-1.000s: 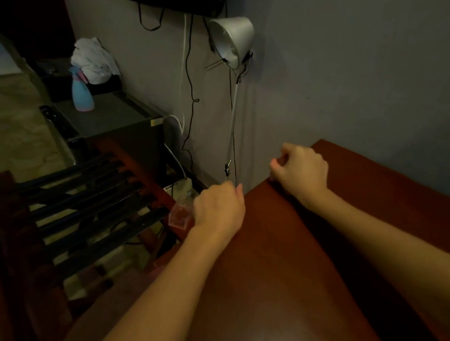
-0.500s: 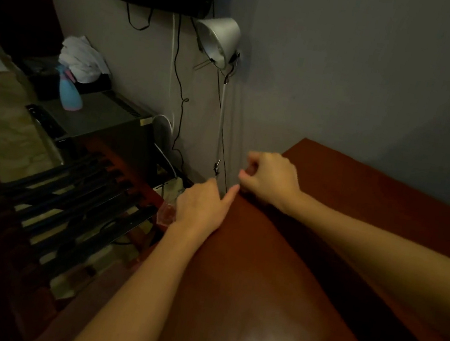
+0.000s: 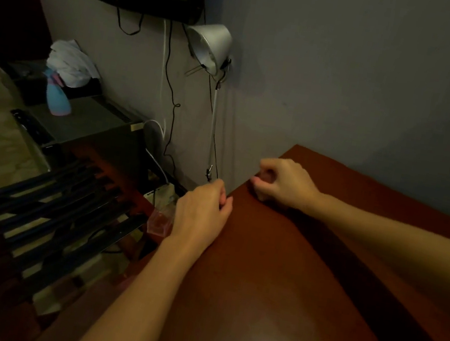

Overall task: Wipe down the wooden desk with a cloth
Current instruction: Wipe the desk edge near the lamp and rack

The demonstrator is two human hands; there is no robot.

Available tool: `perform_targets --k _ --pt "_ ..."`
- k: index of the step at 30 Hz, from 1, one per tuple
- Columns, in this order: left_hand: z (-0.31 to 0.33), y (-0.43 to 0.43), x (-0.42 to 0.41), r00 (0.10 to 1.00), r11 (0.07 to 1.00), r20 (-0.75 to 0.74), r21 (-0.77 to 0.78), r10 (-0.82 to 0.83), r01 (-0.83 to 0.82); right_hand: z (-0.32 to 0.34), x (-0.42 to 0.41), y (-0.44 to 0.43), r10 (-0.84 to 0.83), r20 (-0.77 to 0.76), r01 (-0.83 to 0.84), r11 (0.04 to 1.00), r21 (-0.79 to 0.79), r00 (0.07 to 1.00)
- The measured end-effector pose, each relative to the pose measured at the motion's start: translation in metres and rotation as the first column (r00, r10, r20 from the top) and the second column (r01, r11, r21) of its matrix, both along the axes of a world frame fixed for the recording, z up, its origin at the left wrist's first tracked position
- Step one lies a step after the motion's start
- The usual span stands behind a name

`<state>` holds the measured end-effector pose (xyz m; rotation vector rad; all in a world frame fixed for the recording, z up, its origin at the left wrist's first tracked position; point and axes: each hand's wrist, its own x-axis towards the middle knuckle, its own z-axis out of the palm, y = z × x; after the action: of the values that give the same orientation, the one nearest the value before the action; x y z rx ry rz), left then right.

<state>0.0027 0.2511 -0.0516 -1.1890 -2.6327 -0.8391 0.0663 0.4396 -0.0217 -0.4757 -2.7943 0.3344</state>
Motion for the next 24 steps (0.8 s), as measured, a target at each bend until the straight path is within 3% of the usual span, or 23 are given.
perform_targets --k 2,5,8,13,20,22,24 --pt "-0.001 0.002 0.0 1.0 1.0 0.006 0.006 -0.012 0.012 0.006 0.008 0.025 -0.033 0.03 0.033 0.999 -0.008 0.999" --pt "0.002 0.005 0.002 1.0 1.0 -0.008 0.018 -0.023 0.023 0.001 -0.013 0.05 -0.159 -0.078 0.165 0.983 0.077 0.984" --pt "0.004 0.003 0.003 0.999 1.0 -0.038 0.019 -0.018 0.019 -0.013 -0.035 0.031 -0.185 -0.145 0.191 0.981 0.03 0.972" --pt "0.001 0.001 0.002 0.999 0.998 -0.031 0.036 -0.041 0.042 -0.014 0.013 0.039 0.036 0.072 -0.039 0.998 0.043 0.997" --pt "0.003 0.004 0.004 0.998 0.999 -0.056 0.03 -0.041 0.043 -0.004 -0.032 0.083 -0.285 0.096 0.28 0.958 0.062 0.954" --pt "0.003 0.004 0.005 0.998 0.999 -0.049 0.031 -0.041 0.043 -0.006 -0.041 0.067 -0.271 0.095 0.262 0.96 0.099 0.958" --pt "0.003 0.003 0.005 0.998 0.999 -0.054 0.033 -0.036 0.037 -0.006 -0.03 0.053 -0.161 0.166 0.141 0.982 0.128 0.973"
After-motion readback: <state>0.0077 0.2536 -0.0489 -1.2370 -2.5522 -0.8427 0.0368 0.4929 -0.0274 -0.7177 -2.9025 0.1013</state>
